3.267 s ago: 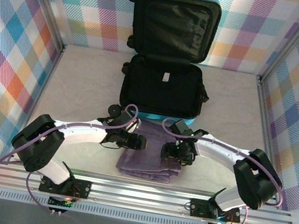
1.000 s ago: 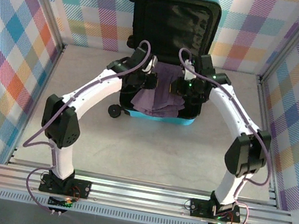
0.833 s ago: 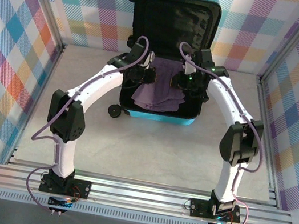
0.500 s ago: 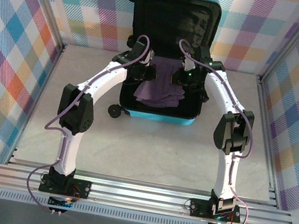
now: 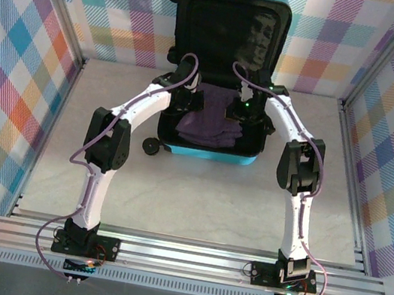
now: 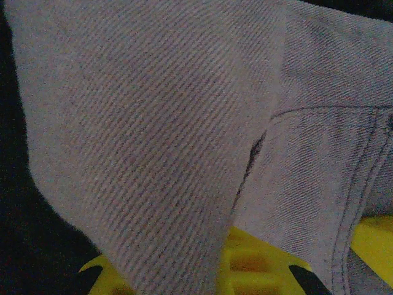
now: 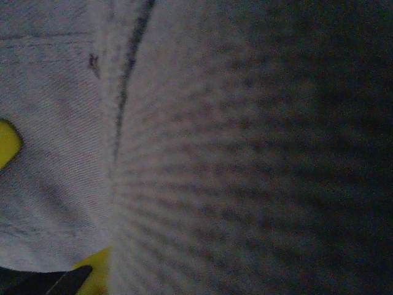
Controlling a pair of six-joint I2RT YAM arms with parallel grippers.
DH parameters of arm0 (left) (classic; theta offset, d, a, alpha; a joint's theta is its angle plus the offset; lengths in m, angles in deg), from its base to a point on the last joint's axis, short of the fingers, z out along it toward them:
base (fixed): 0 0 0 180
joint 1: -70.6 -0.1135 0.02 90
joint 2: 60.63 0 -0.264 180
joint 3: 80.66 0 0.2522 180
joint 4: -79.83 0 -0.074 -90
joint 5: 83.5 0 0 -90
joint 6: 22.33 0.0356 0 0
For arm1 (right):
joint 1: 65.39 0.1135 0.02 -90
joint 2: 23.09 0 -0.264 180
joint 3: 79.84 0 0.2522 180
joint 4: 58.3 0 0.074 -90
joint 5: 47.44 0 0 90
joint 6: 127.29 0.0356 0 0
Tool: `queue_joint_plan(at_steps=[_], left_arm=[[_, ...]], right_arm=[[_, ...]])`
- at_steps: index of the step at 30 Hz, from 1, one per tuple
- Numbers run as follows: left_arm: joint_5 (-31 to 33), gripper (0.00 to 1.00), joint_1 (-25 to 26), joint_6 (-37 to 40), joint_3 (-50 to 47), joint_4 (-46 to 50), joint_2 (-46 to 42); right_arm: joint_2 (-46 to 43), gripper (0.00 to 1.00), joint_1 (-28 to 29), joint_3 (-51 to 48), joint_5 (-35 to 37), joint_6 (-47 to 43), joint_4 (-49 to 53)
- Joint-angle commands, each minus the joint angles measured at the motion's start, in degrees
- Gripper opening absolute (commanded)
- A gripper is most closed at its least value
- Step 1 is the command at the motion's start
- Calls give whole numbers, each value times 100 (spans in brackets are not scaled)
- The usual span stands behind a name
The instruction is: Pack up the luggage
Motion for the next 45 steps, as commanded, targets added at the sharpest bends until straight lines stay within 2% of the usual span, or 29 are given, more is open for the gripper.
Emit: queue_joint_plan(at_steps=[1,6,10,14,17,19,26,30,33,45], left_arm=[[227,0,-77,-57,86,-345,92],[438,1,-86,-63,98,-348,239],[598,16,-96,-51,110,-308,355],[635,18,-103,-114,121,-335,411],[644,33,-103,-184,111,-409,420],[661,38,-103,-195,145,-383,406],[742,56,-104,-319,120,-353,64],[811,58,-103,-275,107,-260,-166],[772,59,-87,-249,33,-266,-372],[810,59,139,-163,-130,-242,-850]], right_arm=[[94,0,-24,70,182,121,-142],[150,4,-38,-60,559,128,-217],[178,10,-31,-61,717,98,-208],[212,15,-41,-58,785,73,-243],[230,21,-43,28,801,78,-221],[200,23,-40,40,809,69,-232],[77,48,-58,272,872,93,-202],[-71,64,-75,315,1026,46,-168],[-227,70,-93,298,1127,-11,-113],[-924,78,-105,-14,1295,-120,-102]])
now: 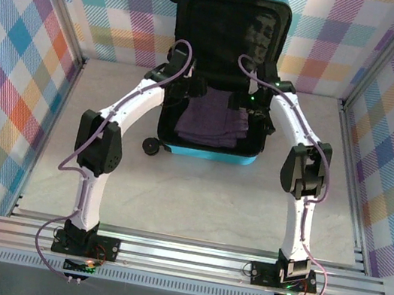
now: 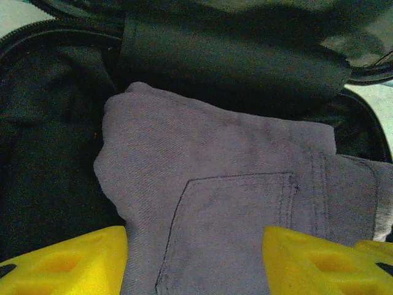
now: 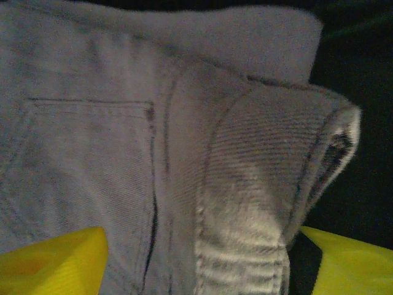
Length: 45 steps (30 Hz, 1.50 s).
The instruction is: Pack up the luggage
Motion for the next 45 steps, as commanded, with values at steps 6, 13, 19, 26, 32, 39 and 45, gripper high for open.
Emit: queue_joint_plan(at_steps=[6,13,19,26,32,39,45], left_arm=[[196,60,340,200,-191,115,-289],[-90,60,387,-84,-501,-385,-102],[45,60,386,-86,-541,-419,128],[203,60,348,27,-447,-347,378],[244,60,274,21,-374,-292,571],[403,60,177,49,-344,-178,786],[333,60,55,-6,-304,-160,1021]], right_arm=[[-667,79,-45,-304,109,-153,-48],[-753,61,-17,-783,-644,-48,-551],[-510,43,17,-882,-964,82,-797],[-149,39,19,-750,-1121,176,-916],[180,39,19,-585,-1097,226,-898],[623,40,-62,-427,-944,463,-810],[873,40,-115,-418,-859,587,-801]])
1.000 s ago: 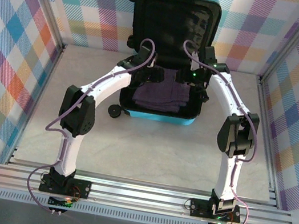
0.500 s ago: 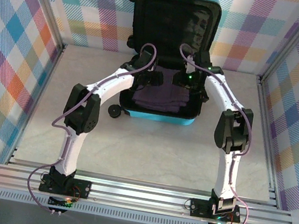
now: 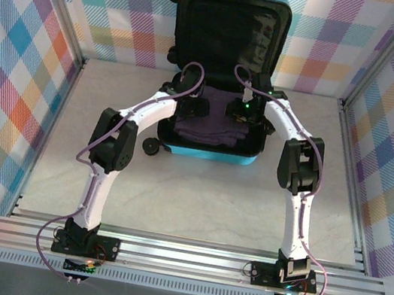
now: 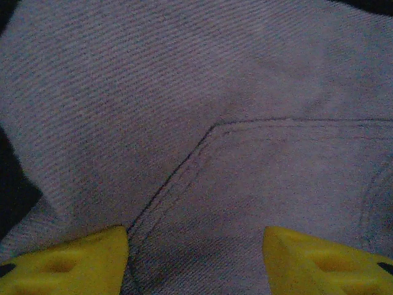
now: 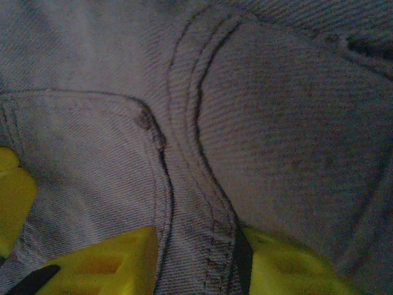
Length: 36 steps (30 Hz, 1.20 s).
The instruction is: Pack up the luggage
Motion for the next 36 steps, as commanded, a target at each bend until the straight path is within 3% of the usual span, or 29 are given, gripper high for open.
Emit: queue_joint_plan(at_steps=[1,10,27,36], left_arm=[[54,60,-131,29,133,147,218],[-74,60,-172,62,0,75,48],[-238,59,-17,32,-1488,-385,-1418],[-326,59,92,-116,-1897,-507,-1353]], right_arm=[[286,40,-71,91,77,151,51],[1,40,-97,-164,-198,88,-136],[-1244,39,34,-1218,-309,-192,-378],[-1346,39,281,-1952,-468,-73,-752]])
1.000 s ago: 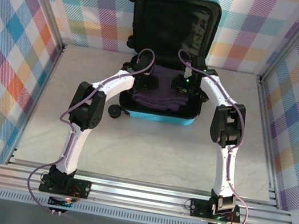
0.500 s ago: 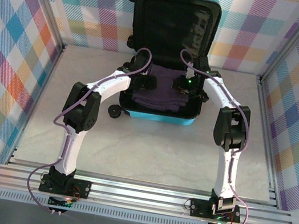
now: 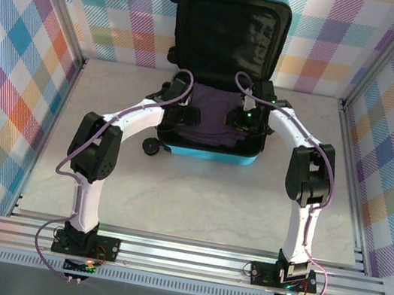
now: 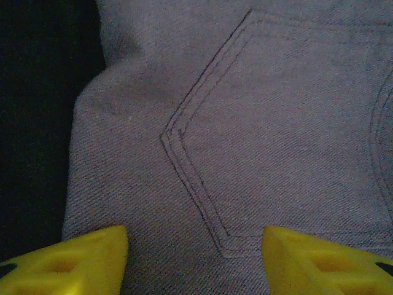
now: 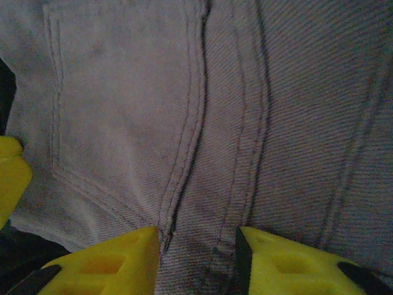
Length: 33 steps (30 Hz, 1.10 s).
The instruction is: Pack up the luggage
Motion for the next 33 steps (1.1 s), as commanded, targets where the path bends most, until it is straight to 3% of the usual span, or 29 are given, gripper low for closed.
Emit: queue_joint_plan(at_steps=[1,8,14,24,33], left_arm=[[-85,59,84,-92,-55,-70,33],[-53,59,137,-101,-173,-48,31],[-79,59,168,-62,-192,-86,-205],[-105,59,357,-125,-475,-215,-357],[23,58,392,-169,-537,-151,-204]], right_arm=[[-97,38,106,-221,-184,14,-219],[-86,38,108,-186,-152,3,-210],[-19,39,68,546,-93,-49,63],[968,40,20,2209,-66,2,599],[1619,40,-50,2623,-31,210,459]])
